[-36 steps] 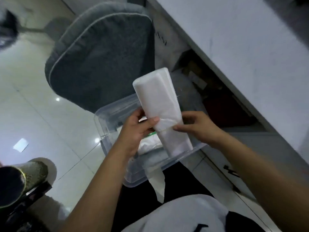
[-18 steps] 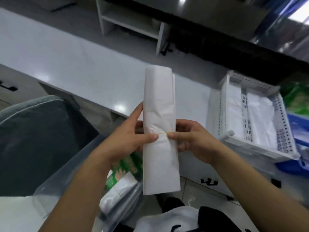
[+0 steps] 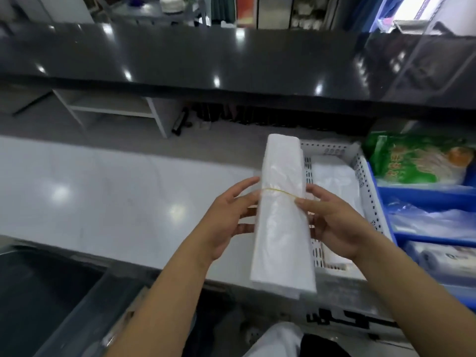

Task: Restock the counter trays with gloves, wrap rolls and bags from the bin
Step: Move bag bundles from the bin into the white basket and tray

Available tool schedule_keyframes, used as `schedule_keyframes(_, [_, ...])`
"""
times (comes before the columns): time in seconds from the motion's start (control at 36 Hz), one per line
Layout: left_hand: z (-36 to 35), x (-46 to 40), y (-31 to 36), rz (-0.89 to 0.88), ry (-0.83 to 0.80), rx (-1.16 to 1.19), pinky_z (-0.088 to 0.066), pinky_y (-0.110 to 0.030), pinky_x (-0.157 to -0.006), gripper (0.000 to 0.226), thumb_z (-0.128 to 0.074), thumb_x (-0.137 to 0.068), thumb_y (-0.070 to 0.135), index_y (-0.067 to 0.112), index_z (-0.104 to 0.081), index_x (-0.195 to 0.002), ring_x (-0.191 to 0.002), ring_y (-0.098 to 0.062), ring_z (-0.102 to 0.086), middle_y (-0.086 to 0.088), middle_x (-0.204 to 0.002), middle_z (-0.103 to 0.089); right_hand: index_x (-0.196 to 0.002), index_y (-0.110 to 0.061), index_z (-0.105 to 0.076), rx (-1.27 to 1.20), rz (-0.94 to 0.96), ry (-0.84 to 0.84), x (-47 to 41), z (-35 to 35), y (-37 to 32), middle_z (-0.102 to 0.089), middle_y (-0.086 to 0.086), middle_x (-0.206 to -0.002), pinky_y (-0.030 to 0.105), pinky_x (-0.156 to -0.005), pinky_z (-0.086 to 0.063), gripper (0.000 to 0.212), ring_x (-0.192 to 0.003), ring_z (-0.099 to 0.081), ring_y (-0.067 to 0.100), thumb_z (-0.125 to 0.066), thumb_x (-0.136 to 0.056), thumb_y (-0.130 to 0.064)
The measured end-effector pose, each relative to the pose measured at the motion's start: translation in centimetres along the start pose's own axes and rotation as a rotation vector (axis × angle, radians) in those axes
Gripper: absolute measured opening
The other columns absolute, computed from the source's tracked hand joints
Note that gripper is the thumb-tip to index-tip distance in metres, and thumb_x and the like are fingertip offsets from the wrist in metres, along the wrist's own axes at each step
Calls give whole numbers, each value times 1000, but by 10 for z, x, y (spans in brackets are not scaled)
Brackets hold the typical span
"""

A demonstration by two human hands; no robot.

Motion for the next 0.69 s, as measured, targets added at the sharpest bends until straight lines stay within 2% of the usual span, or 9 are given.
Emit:
schedule_keyframes(0.08, [4, -16, -15, 43, 133, -163, -56, -37, -93, 42, -65, -92, 35, 43, -56, -131, -111, -13, -64, 5, -125, -65, -107, -21, -63, -3, -10, 106, -15, 40, -3, -74, 6, -93, 34, -54, -54, 22, -65, -68, 21, -62, -89, -9])
schedule_keyframes(0.14, [4, -20, -29, 114, 172, -273, -53, -39, -98, 52, -67, -90, 36, 44, -48, -138, -115, -11, -58, 11, -131, -55, -104, -22, -64, 19, -19, 153, -27, 61, -4, -74, 7, -90, 36, -58, -54, 21, -66, -68, 23, -62, -89, -8])
schedule_keyframes(0.22, [-2, -24, -47, 197, 152, -265, -56, -38, -93, 56, -66, -91, 30, 39, -45, -142, -116, -10, -58, 11, -134, -55, -105, -24, -63, 87, -35, 169, -49, 75, -5, -75, 6, -87, 35, -57, -55, 24, -67, -69, 24, -64, -87, -9])
schedule_keyframes(0.31, [-4, -27, -56, 228, 145, -224, -58, -41, -90, 49, -60, -94, 22, 36, -49, -140, -111, -12, -65, 9, -126, -65, -94, -28, -64, 209, -98, 163, -71, 73, 4, -74, 4, -78, 31, -53, -53, 22, -60, -67, 21, -68, -83, -9])
schedule_keyframes(0.39, [-5, -25, -57, 236, 161, -231, -58, -43, -89, 50, -56, -94, 12, 37, -52, -137, -109, -14, -67, 8, -121, -68, -100, -15, -63, 463, -117, 253, -82, 75, 11, -67, 12, -78, 27, -47, -49, 22, -61, -62, 22, -72, -80, -11])
schedule_keyframes(0.47, [-7, -22, -59, 249, 151, -250, -59, -43, -88, 58, -59, -91, 8, 42, -51, -137, -109, -16, -67, 8, -121, -67, -95, -6, -62, 692, -19, 335, -82, 74, 3, -60, 8, -69, 34, -52, -50, 25, -62, -60, 24, -73, -77, -19])
schedule_keyframes(0.56, [-5, -22, -62, 253, 166, -265, -60, -41, -86, 61, -60, -89, 6, 44, -51, -137, -108, -15, -67, 9, -120, -67, -87, -9, -60, 803, 9, 361, -78, 73, 1, -64, 7, -78, 41, -67, -56, 21, -73, -64, 28, -72, -76, -22])
schedule_keyframes(0.64, [-4, -23, -63, 249, 178, -279, -61, -38, -84, 60, -60, -90, 7, 47, -52, -135, -107, -13, -66, 12, -119, -67, -73, -14, -49, 880, 45, 389, -76, 73, 1, -54, 3, -78, 32, -55, -41, 26, -69, -56, 26, -72, -77, -25])
schedule_keyframes(0.69, [-3, -23, -64, 253, 187, -286, -60, -39, -85, 60, -60, -91, 7, 48, -52, -134, -108, -14, -66, 13, -119, -67, -75, -18, -47, 916, 70, 406, -75, 72, 2, -48, 1, -85, 30, -54, -34, 24, -72, -53, 26, -70, -77, -27])
Point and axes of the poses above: each hand's wrist, its own x-axis away from the middle knuckle, its own z-axis out of the back of the hand, y = z × x, the point moved 10 cm from there along -x, towards the middle knuckle
